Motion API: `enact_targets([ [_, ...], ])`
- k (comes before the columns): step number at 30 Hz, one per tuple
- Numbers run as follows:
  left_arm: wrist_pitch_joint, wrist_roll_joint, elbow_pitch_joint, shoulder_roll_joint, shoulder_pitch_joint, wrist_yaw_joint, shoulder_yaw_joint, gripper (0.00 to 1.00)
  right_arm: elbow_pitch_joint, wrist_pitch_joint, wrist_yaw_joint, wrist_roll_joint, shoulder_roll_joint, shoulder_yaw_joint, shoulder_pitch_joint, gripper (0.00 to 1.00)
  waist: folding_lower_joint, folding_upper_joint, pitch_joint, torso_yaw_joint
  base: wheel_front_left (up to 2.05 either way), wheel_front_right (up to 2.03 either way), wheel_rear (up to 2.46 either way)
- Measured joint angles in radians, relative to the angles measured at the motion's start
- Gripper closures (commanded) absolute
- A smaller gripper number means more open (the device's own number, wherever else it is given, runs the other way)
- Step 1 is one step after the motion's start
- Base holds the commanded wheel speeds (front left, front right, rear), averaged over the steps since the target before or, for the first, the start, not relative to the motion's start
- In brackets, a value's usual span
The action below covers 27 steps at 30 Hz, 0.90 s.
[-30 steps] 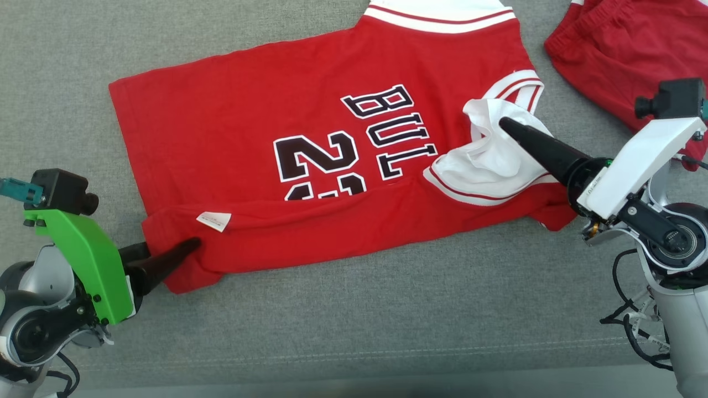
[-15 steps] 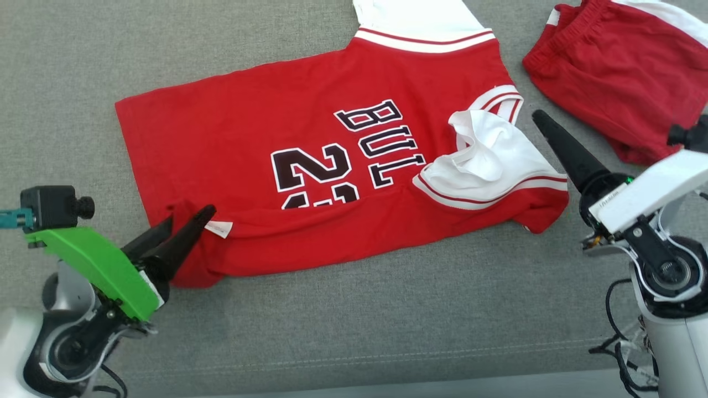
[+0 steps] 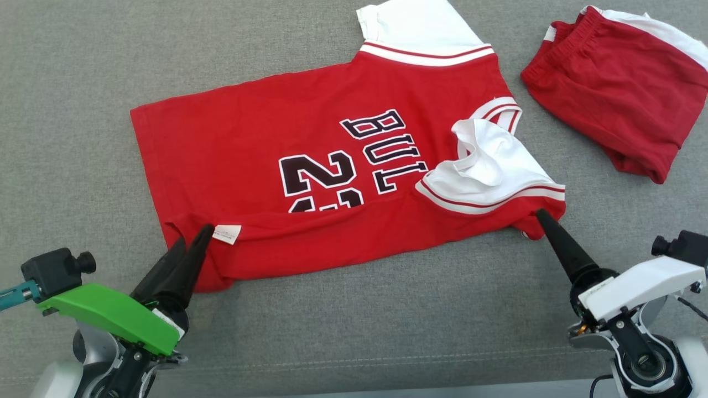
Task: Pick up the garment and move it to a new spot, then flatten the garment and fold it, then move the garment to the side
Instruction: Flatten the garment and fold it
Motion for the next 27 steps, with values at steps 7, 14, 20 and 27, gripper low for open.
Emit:
enact_targets([
  [7,-0.082,0.052,-0.005,0.003,0.025,0.029,0.058,0.00,0.025,-0.025,0.018,0.007,0.015,0.013,0.032,0.00,0.0000,0.0000,-0.003,0.018,0.00,0.00,0.00],
  [14,-0.101,-0.051,-0.093,-0.095,0.080,0.029,0.044,0.00,0.045,-0.048,0.036,0.015,0.023,0.020,0.032,0.00,0.0000,0.0000,-0.001,0.026,0.00,0.00,0.00],
  [20,-0.087,-0.144,-0.095,-0.176,0.150,0.041,-0.013,0.00,0.052,-0.055,0.047,0.020,0.030,0.036,0.043,0.00,0.0000,0.0000,0.001,0.027,0.00,0.00,0.00],
  [27,-0.092,-0.162,-0.035,-0.194,0.175,0.052,-0.005,0.00,0.053,-0.064,0.053,0.020,0.032,0.045,0.043,0.00,0.0000,0.0000,0.014,0.023,0.00,0.00,0.00],
])
